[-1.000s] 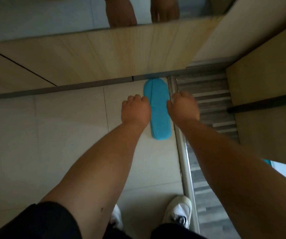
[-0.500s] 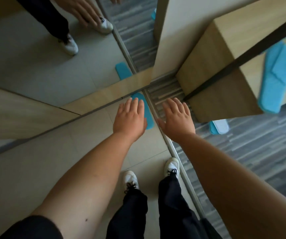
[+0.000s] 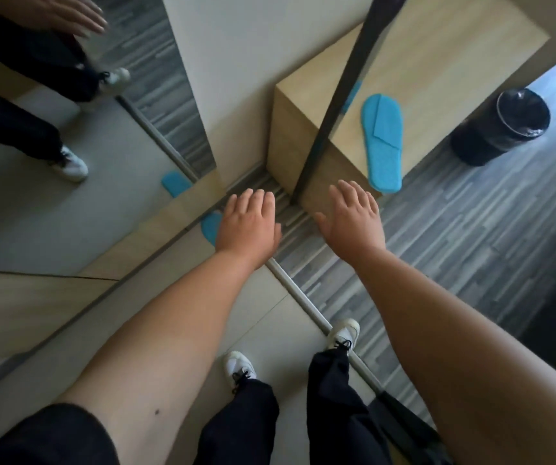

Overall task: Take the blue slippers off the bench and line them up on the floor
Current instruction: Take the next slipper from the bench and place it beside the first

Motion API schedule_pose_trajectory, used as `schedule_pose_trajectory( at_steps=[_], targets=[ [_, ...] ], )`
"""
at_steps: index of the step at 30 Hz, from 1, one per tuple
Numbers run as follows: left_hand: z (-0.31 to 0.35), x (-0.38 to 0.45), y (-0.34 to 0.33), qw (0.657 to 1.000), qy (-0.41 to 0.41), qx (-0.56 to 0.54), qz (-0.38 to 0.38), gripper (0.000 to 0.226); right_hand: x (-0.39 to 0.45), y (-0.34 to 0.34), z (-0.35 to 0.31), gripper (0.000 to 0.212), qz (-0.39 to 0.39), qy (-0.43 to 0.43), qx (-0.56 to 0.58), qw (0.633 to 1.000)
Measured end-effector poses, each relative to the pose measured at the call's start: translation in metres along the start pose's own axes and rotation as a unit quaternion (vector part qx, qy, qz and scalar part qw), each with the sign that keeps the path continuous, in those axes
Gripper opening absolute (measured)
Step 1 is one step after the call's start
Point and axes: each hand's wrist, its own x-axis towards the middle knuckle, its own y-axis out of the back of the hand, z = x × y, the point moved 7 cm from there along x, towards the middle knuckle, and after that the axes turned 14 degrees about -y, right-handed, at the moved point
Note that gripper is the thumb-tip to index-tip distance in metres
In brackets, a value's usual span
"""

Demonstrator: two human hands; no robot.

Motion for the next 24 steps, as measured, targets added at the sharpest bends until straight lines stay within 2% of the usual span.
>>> schedule_pose_trajectory(
  at_steps=[13,19,24],
  targets=[
    [0.1,0.134,0.0,0.998,-0.052,0.015,-0.017,0.06,0.077,-0.001,0.131,0.054,0.021,-0.059,0.018,0.998],
    [0.126,0.203,-0.012,1.0,-0.015,-0.006,-0.007,0.059,0.131,-0.01,0.184,0.055,-0.008,-0.06,0.029,0.998],
    [0.127,0.248,-0.029,0.999,0.022,-0.043,0.001,0.058,0.173,-0.024,0.204,0.052,-0.035,-0.093,0.087,0.991]
  ],
)
